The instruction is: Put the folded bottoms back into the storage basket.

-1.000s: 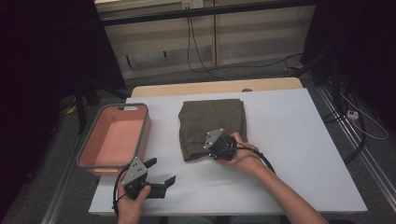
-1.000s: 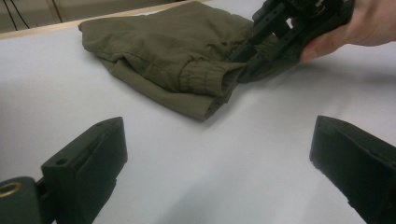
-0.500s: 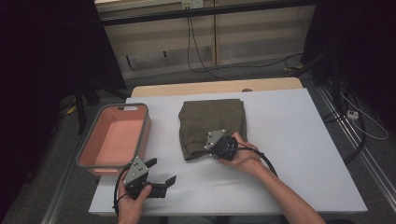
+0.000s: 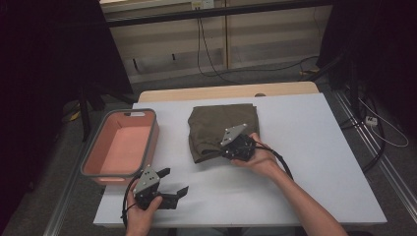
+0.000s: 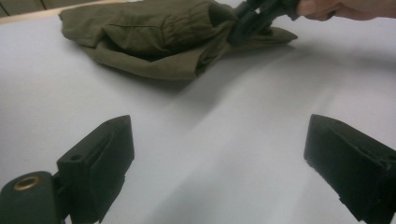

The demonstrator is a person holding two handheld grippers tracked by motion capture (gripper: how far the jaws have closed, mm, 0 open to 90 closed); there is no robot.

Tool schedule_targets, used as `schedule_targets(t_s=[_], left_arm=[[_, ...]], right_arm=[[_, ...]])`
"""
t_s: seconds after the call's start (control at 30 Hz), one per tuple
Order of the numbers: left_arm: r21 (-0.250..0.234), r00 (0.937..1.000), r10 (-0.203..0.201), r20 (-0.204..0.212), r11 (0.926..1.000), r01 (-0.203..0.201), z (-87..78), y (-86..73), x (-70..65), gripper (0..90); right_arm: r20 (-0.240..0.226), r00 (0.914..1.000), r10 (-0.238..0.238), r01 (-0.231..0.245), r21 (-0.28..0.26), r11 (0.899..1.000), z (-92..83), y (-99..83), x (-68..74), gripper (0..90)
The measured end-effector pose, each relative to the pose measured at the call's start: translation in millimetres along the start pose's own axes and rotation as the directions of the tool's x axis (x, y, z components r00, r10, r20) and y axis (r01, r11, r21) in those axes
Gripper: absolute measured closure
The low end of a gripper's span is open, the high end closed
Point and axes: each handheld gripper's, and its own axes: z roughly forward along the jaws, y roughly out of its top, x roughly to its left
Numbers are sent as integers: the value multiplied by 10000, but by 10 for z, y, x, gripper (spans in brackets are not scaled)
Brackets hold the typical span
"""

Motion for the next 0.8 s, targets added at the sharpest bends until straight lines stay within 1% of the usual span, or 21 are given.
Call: schedule_targets(t_s=[0.03, 0.07, 0.1, 0.2, 0.23, 0.3, 0.37, 0.4, 0.43, 0.47, 0.53, 0.57, 0.6, 0.67, 0.7, 0.73, 0.77, 0.8], left_arm=[[94, 10000, 69, 41, 9999, -69, -8, 7, 18, 86], [55, 10000, -38, 23, 10000, 37, -6, 7, 23, 86], [24, 10000, -43, -40, 10000, 43, -6, 7, 32, 86], [87, 9996, -297, -27, 9995, 298, -11, 1, 62, 88], [-4, 9991, -430, 7, 9991, 430, -15, -3, 66, 88], [-67, 9990, -437, -131, 9990, 436, -29, -1, 73, 91], [-123, 9989, -446, -145, 9989, 444, -46, 5, 91, 91], [-196, 9982, -570, -208, 9982, 566, -45, 7, 87, 91], [-159, 9984, -510, -247, 9986, 507, -48, 10, 93, 91], [-190, 9978, -625, -216, 9979, 621, -38, 12, 88, 91], [-125, 9966, -734, -380, 9973, 730, -24, 21, 80, 90], [-127, 9964, -787, -321, 9968, 784, -12, 25, 65, 90], [-75, 9974, -643, -337, 9979, 641, -7, 31, 57, 90], [-61, 9978, -621, -246, 9981, 620, 0, 40, 33, 90], [-31, 9987, -441, -254, 9990, 440, -11, 48, 27, 85], [-51, 9991, -361, -234, 9993, 360, -18, 54, 24, 73], [-221, 9995, -311, -46, 9993, 310, -32, 57, 20, 65], [-352, 9996, -283, 17, 9990, 283, -40, 60, 21, 51]], right_arm=[[-72, 10000, 1, -1, -3, 10000, -4, -3, -2, 832], [-145, 9999, 45, -45, -10, 10000, -4, -10, -7, 833], [-184, 9998, 115, -115, -19, 9999, -3, -16, -7, 833], [-191, 9998, 83, -84, -52, 10000, -6, -8, 4, 834], [-221, 9997, 64, -65, -68, 10000, -16, 0, 13, 834], [-276, 9996, 59, -62, -135, 9999, -33, 4, 25, 834], [-279, 9996, 42, -45, -130, 9999, -51, -2, 47, 834], [-288, 9996, 51, -54, -133, 9999, -57, -5, 57, 834], [-317, 9995, 71, -76, -169, 9998, -67, -11, 75, 834], [-334, 9994, 71, -77, -179, 9998, -77, -15, 90, 834], [-445, 9989, 135, -147, -261, 9996, -102, -23, 129, 834], [-482, 9988, 113, -126, -263, 9996, -110, -25, 142, 834], [-482, 9988, 113, -126, -263, 9996, -110, -25, 142, 834], [-498, 9987, 89, -102, -269, 9996, -129, -24, 166, 834], [-515, 9987, 70, -87, -332, 9994, -142, -23, 172, 834], [-524, 9986, 62, -85, -427, 9991, -155, -22, 177, 834], [-537, 9985, 85, -109, -450, 9989, -164, -22, 181, 834], [-551, 9984, 99, -127, -503, 9987, -175, -21, 191, 834]])
